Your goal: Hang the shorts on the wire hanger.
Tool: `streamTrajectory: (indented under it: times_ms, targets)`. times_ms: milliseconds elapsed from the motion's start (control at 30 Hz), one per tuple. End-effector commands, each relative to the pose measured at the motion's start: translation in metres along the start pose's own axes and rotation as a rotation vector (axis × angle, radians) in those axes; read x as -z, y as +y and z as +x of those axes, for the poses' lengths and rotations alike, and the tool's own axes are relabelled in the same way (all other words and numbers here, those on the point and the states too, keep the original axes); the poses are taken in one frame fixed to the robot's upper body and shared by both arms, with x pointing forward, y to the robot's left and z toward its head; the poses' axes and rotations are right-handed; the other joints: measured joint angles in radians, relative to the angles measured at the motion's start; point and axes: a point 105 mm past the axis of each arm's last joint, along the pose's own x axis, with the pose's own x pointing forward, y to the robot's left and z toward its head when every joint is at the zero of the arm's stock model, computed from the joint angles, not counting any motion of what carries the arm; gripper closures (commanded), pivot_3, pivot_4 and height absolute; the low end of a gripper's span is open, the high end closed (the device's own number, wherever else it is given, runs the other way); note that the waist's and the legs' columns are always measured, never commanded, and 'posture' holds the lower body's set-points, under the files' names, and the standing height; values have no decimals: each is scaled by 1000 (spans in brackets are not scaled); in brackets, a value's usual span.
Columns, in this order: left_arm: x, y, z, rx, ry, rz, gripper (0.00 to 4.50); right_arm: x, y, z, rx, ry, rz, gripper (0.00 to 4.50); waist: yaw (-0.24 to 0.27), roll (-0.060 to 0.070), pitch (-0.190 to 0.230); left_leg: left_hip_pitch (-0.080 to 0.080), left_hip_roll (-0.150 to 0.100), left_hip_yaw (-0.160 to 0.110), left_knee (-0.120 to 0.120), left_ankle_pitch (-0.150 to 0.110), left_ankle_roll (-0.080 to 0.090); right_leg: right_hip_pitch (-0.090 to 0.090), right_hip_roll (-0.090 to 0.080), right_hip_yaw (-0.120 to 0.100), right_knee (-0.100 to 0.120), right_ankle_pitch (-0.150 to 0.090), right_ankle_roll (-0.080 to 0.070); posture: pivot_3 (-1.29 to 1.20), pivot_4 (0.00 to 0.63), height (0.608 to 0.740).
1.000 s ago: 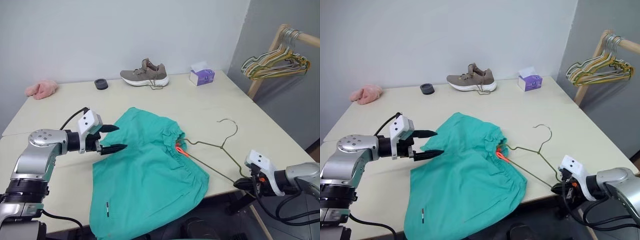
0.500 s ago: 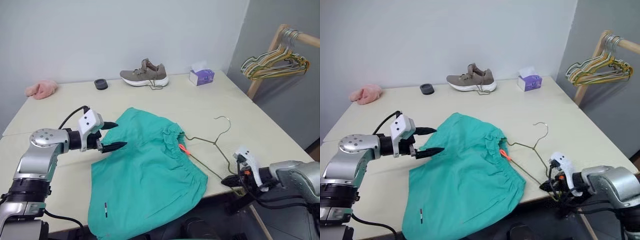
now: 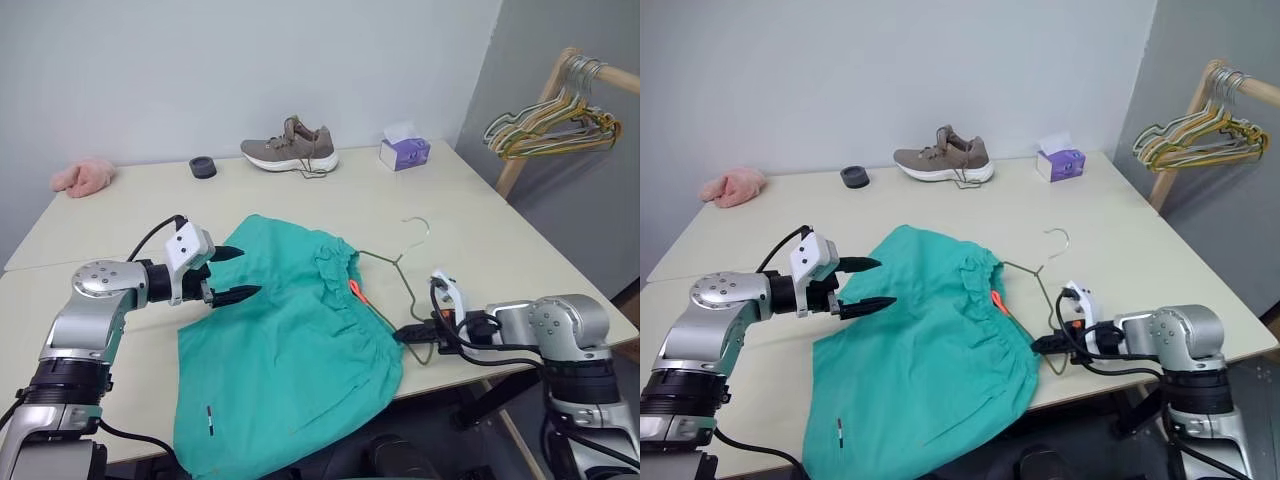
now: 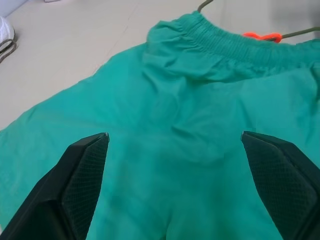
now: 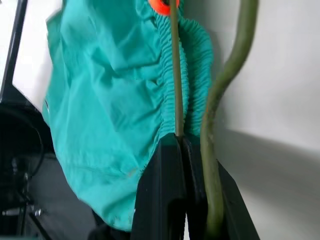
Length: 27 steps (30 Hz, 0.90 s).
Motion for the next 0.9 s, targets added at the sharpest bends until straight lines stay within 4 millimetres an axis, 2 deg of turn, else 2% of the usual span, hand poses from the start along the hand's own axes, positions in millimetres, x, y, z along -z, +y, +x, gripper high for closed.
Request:
streamTrajectory:
  times_ms: [33, 100, 200, 300, 400, 567, 733, 900]
  targets:
    - [-15, 10, -7, -49, -44, 16, 26, -27, 16, -10, 53, -91, -213, 4500, 0, 0, 0, -1, 0, 0, 0, 0, 0, -1, 0, 0, 0, 0, 0, -191, 0, 740]
    - [-19, 19, -10, -90, -61, -16, 26, -22, 20, -11, 99, -59, -357, 4500, 2, 0, 0, -1, 0, 0, 0, 0, 0, -1, -2, 0, 0, 0, 0, -191, 0, 740]
    - [-34, 34, -16, -136, -115, -41, 26, -13, 21, -10, 163, 7, -603, 4500, 4, -1, 0, -3, 0, -2, 0, 0, 0, -2, -4, -2, -1, 0, 0, -193, 0, 740]
    - [-42, 36, -18, -109, -105, 10, 26, -14, 23, -9, 188, 23, -758, 4500, 1, 0, 0, -3, 0, -1, 0, 0, 0, -2, -3, -2, -1, 0, 0, -192, 0, 740]
    - [-43, 32, -20, -35, -55, 77, 26, -18, 25, -8, 201, 21, -871, 4500, -8, 0, 0, -2, 0, 1, 0, 0, 0, -2, -3, -1, -1, 0, 1, -194, 0, 740]
    - [-35, 13, -20, 145, 72, 238, 26, -25, 29, -8, 214, 13, -1001, 4500, -8, 0, 0, -2, 1, 0, 0, 0, 0, -2, -1, -1, -1, 0, 0, -195, 0, 740]
    - [-41, 13, -5, 163, 52, 323, 26, -26, 38, -5, 192, 10, -1106, 4500, 1, 0, 0, -2, 0, 0, 0, 0, 0, -2, -1, -1, -1, 0, 0, -198, 0, 740]
    - [-22, -7, 0, 294, 120, 335, 26, -27, 45, -3, 179, 1, -1187, 4500, -1, 0, 0, -2, 0, 0, 0, 0, 0, -2, -2, -1, -1, 0, 0, -205, 0, 740]
